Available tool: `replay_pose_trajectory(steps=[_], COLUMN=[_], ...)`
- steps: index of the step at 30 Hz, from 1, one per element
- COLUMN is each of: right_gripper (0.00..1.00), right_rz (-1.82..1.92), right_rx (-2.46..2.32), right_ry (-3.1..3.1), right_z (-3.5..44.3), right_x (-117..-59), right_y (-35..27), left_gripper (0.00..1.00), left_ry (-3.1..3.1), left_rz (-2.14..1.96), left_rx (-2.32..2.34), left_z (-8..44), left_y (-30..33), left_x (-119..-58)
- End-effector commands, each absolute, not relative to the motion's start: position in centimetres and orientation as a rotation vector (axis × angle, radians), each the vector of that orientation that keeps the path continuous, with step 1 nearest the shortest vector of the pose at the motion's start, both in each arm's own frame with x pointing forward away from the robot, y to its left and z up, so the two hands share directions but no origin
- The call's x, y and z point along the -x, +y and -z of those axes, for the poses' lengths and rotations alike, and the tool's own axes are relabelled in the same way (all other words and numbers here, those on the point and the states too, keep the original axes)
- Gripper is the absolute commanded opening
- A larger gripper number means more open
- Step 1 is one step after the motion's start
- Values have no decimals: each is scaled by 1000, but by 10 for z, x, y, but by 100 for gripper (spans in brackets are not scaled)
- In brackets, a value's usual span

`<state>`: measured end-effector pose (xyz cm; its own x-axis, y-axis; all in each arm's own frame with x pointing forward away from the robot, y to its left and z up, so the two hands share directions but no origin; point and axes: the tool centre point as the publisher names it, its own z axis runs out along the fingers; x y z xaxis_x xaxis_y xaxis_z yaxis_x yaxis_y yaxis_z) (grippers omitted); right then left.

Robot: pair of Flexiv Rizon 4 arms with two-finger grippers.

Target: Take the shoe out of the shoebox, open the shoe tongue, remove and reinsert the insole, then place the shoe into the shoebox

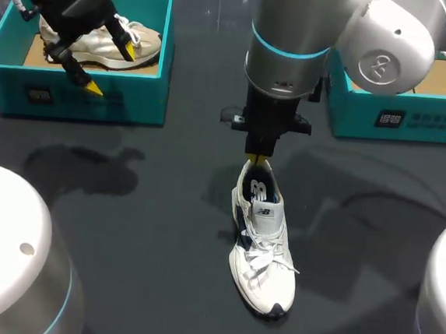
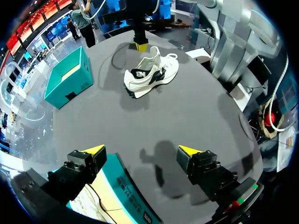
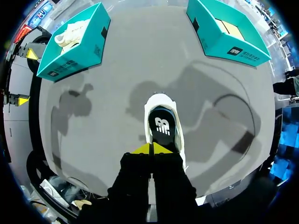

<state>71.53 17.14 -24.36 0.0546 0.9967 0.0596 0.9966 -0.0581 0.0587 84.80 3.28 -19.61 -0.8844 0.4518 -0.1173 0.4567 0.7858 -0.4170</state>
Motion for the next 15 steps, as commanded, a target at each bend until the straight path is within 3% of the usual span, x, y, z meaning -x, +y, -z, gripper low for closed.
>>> replay_pose_trajectory(steps=[1,15], right_gripper=[0,0], right_rz=[-92,-113], right_rx=[-2269,-2141], right_ry=[2117,2041], right_z=[255,277], right_x=[-711,-699], right_y=[167,154], left_gripper=[100,100], left_ry=[2959,2959], left_rz=[692,692], left_rx=[-753,-753], left_z=[196,196], left_y=[33,33], left_x=[-847,-847])
